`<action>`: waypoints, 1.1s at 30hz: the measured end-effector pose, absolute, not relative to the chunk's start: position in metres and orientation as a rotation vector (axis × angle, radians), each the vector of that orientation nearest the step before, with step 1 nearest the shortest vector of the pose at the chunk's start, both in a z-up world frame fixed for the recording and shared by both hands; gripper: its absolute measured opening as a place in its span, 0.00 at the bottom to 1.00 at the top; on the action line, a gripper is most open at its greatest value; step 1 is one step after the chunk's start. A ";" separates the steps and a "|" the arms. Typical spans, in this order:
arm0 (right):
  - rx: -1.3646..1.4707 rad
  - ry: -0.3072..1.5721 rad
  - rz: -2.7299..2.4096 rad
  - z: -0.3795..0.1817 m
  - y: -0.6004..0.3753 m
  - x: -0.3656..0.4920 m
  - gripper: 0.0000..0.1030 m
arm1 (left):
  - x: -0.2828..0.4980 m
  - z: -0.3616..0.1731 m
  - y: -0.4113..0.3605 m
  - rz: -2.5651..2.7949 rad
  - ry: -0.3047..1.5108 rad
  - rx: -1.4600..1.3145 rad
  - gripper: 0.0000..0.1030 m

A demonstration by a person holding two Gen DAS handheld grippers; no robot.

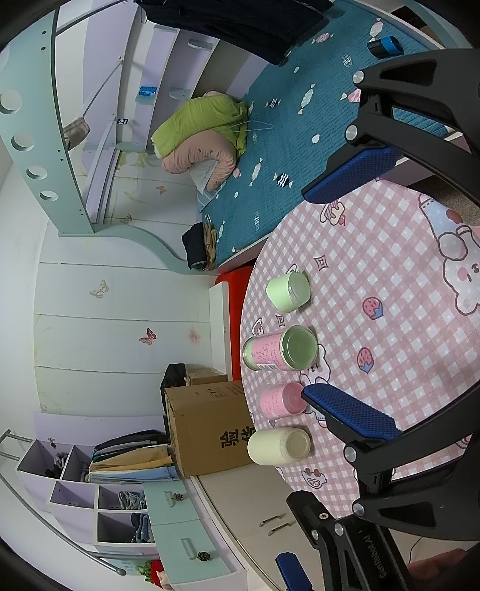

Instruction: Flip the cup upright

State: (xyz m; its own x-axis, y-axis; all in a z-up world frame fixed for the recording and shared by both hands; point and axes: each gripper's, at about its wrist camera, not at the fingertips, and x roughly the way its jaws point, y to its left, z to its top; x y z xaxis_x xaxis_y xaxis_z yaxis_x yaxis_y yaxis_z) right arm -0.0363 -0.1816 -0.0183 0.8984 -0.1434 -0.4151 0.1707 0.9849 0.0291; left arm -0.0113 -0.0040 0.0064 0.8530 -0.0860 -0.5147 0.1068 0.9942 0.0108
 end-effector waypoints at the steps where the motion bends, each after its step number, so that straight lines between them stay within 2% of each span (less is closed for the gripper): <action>1: 0.066 0.425 -0.163 -0.018 -0.182 -0.036 0.92 | -0.011 0.006 -0.004 -0.101 0.540 0.040 0.94; 17: 0.055 0.464 -0.134 -0.028 -0.188 -0.008 0.92 | 0.024 -0.003 0.002 -0.140 0.624 -0.024 0.94; 33: 0.076 0.451 -0.210 -0.032 -0.260 0.087 0.91 | 0.159 -0.012 -0.040 -0.219 0.769 -0.089 0.94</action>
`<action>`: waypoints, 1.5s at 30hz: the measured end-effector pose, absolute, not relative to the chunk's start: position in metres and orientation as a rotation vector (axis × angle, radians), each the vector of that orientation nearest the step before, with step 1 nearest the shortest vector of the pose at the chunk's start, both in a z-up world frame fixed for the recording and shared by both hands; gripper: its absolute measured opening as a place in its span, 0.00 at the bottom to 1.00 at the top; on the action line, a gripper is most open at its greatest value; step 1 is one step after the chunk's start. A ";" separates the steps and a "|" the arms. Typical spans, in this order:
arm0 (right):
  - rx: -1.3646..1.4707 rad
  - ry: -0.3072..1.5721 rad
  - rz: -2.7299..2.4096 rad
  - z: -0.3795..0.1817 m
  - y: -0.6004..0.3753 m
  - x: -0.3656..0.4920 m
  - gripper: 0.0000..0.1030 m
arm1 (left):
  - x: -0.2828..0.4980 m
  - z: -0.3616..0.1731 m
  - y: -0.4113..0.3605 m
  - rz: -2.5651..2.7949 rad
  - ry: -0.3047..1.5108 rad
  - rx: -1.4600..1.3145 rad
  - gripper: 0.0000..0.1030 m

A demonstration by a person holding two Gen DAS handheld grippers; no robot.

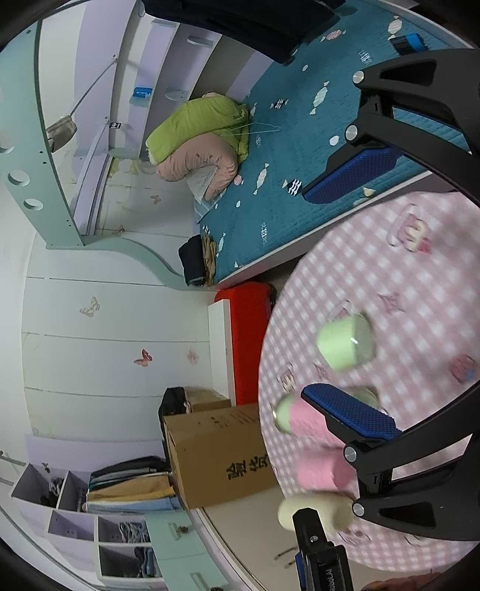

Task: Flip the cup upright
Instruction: 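Move the left tool to the pink cup and close its fingers around it, then lift the pink cup with the left tool and carry it toward the right tool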

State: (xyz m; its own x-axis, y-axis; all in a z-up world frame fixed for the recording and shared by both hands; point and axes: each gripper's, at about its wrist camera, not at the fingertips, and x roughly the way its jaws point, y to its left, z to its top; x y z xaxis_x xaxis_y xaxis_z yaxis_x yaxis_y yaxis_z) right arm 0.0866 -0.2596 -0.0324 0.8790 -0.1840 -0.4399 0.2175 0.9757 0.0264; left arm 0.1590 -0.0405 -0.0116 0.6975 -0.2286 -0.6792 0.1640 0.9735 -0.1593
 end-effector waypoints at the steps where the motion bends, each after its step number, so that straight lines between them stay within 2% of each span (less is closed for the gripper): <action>1: 0.074 0.453 -0.213 -0.034 -0.267 0.096 0.91 | 0.169 -0.013 -0.045 -0.212 0.778 -0.082 0.94; 15: 0.124 0.449 -0.232 -0.054 -0.333 0.155 0.91 | 0.251 -0.064 -0.052 -0.059 0.935 -0.047 0.93; 16: 0.128 0.452 -0.227 -0.056 -0.333 0.156 0.91 | 0.253 -0.066 -0.051 -0.054 0.940 -0.055 0.91; 19: 0.126 0.466 -0.208 -0.059 -0.332 0.163 0.91 | 0.261 -0.073 -0.048 -0.047 0.976 -0.070 0.75; 31: 0.124 0.485 -0.196 -0.064 -0.330 0.174 0.91 | 0.273 -0.102 -0.046 0.011 1.076 -0.046 0.76; 33: 0.121 0.493 -0.194 -0.065 -0.328 0.174 0.91 | 0.273 -0.103 -0.047 0.020 1.074 -0.021 0.72; 34: 0.121 0.497 -0.193 -0.066 -0.328 0.174 0.91 | 0.273 -0.102 -0.048 0.027 1.069 -0.013 0.63; 45: 0.120 0.526 -0.173 -0.064 -0.313 0.160 0.91 | 0.259 -0.082 -0.048 0.028 1.008 0.016 0.61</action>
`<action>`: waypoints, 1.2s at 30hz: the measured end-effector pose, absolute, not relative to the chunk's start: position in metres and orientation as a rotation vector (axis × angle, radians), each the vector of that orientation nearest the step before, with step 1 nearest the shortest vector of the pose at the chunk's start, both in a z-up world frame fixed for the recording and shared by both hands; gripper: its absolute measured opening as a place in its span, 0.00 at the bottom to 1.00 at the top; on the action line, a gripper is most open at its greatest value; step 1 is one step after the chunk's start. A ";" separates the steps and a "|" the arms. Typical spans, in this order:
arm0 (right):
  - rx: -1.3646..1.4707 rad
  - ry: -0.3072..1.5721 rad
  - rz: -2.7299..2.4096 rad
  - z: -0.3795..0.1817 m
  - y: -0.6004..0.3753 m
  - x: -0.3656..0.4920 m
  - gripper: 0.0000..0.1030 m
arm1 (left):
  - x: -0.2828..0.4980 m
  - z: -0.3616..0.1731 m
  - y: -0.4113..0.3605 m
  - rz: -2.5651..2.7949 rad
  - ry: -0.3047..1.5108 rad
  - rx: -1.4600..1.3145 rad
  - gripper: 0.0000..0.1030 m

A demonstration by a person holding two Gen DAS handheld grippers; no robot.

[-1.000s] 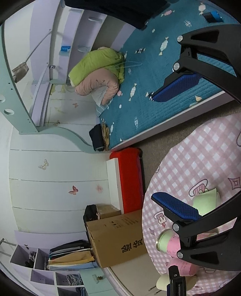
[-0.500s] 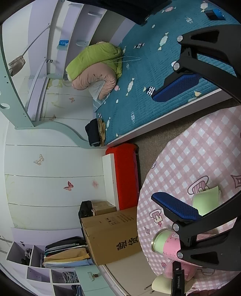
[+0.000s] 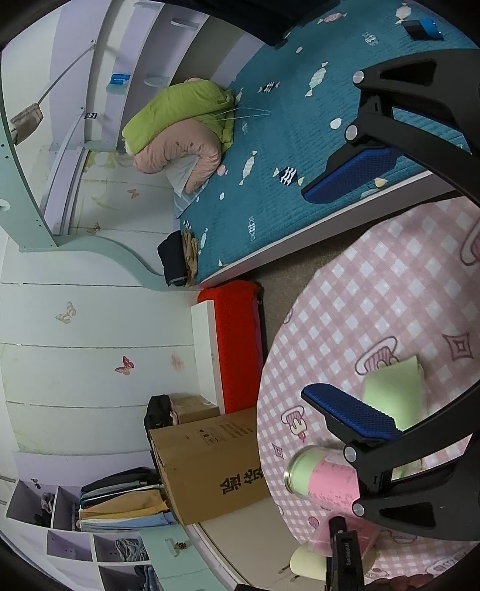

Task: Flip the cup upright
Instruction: 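Lift the pink cup with the left tool and carry it toward the right tool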

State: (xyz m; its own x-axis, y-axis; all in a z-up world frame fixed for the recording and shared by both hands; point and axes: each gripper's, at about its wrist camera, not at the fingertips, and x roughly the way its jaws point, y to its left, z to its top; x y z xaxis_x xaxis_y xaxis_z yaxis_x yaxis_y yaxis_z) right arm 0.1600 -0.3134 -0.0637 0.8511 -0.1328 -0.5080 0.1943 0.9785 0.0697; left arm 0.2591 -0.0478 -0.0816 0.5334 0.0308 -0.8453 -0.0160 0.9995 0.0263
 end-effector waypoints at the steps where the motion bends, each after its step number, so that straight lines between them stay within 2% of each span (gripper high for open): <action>1: 0.121 0.524 -0.171 -0.062 -0.311 0.157 0.91 | 0.255 -0.078 -0.048 0.025 1.000 0.020 0.61; 11: 0.143 0.512 -0.132 -0.044 -0.289 0.096 0.91 | 0.190 -0.049 -0.052 -0.036 0.956 0.013 0.61; 21: 0.213 0.685 -0.019 -0.091 -0.284 0.060 0.91 | 0.103 -0.081 -0.073 -0.006 1.034 0.017 0.61; 28: 0.164 0.722 -0.037 -0.107 -0.280 0.040 0.92 | 0.085 -0.097 -0.089 -0.029 1.051 0.017 0.61; 33: 0.131 0.746 -0.051 -0.112 -0.276 0.033 0.92 | 0.084 -0.101 -0.093 -0.032 1.040 0.038 0.65; 36: 0.127 0.747 -0.061 -0.112 -0.275 0.030 0.92 | 0.083 -0.099 -0.092 -0.054 1.045 0.032 0.75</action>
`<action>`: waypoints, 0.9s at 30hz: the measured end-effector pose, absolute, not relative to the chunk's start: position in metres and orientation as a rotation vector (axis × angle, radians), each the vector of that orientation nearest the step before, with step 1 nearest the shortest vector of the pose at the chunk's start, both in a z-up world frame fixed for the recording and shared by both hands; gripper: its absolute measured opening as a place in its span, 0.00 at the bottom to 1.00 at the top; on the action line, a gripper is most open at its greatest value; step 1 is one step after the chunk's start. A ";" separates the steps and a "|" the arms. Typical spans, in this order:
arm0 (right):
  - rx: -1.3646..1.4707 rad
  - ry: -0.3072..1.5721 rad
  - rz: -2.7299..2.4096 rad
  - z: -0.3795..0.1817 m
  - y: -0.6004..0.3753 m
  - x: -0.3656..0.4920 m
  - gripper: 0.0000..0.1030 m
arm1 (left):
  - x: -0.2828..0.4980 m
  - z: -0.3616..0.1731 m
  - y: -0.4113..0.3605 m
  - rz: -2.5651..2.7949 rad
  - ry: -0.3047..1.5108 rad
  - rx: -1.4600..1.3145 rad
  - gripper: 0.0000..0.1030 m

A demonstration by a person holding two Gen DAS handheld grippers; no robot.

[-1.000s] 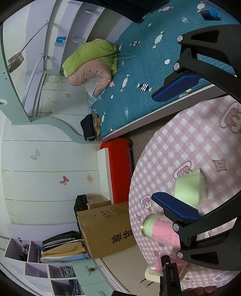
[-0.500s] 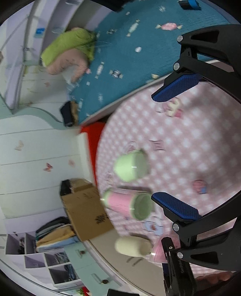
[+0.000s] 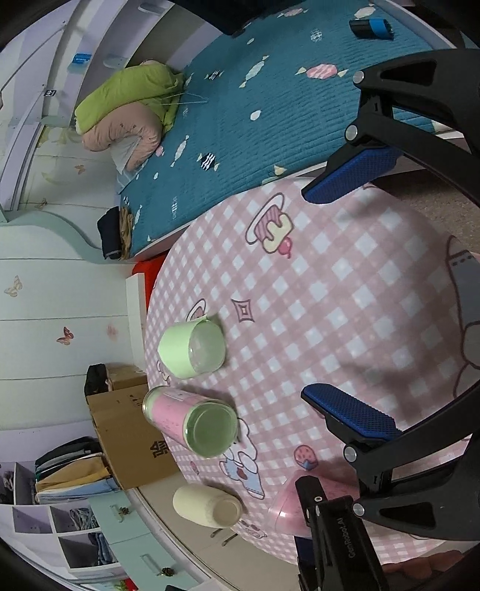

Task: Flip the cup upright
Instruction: 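Lift the pink cup with the left tool and carry it toward the right tool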

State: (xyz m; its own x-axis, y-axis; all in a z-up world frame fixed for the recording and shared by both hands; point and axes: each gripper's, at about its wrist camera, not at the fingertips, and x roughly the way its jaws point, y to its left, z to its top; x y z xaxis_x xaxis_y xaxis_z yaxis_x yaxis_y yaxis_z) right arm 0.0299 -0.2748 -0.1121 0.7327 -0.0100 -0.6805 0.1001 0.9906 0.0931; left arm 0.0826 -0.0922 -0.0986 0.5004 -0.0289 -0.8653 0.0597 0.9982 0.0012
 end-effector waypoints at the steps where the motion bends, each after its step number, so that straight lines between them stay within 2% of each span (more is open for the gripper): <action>1: 0.126 0.745 -0.063 -0.111 -0.274 0.029 0.92 | 0.081 -0.096 -0.092 -0.058 1.035 0.032 0.76; 8: 0.161 0.740 -0.075 -0.097 -0.273 0.021 0.92 | 0.068 -0.069 -0.081 -0.115 0.981 0.037 0.78; 14: 0.241 0.765 0.057 -0.076 -0.247 0.023 0.92 | 0.062 -0.040 -0.036 -0.086 0.900 0.038 0.78; 27: 0.140 0.964 0.194 -0.086 -0.138 0.078 0.92 | 0.083 -0.075 0.060 -0.011 0.974 0.025 0.78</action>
State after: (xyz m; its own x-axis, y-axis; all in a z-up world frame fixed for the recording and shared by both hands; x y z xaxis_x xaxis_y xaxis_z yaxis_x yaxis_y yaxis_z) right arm 0.0777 -0.1378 -0.0861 0.5551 0.2255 -0.8007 -0.1012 0.9737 0.2040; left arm 0.0826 0.0595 -0.0746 0.5616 0.0015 -0.8274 0.0206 0.9997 0.0158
